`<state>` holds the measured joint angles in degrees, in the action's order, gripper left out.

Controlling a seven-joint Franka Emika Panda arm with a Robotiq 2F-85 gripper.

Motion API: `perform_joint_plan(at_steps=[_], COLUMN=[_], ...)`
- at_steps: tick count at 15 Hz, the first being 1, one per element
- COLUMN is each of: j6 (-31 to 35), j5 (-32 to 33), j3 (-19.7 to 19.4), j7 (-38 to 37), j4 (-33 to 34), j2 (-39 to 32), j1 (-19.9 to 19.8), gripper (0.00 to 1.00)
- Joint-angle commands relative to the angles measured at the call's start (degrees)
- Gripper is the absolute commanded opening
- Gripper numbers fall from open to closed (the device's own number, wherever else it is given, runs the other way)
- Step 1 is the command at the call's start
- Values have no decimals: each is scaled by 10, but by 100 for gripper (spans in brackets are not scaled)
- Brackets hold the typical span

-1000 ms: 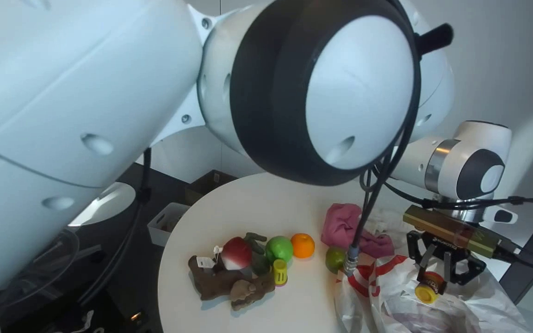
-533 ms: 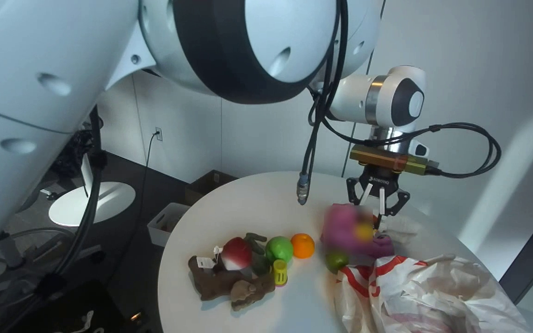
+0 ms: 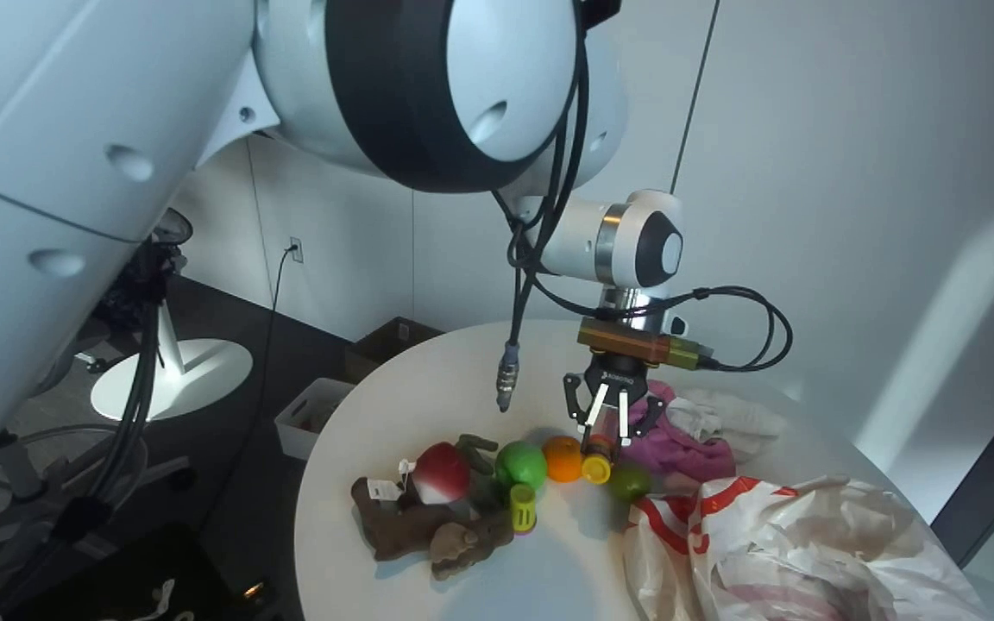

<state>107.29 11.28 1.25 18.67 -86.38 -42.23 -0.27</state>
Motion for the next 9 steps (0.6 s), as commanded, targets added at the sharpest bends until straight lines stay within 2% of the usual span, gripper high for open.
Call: perform_joint_plan(at_steps=[1,6,7,8,9], j6=[65,170,173,181,187], j5=[32,45,52,54,61], j3=[-8,-5,-8,-9,-11], j7=[19,32,31,30,29], j4=[-70,-143,-153,-162,-172], j2=[-4,-18,-11,-2,10], j1=[-12,-30,-29,-28,-25], gripper=[22,21,21,65,66])
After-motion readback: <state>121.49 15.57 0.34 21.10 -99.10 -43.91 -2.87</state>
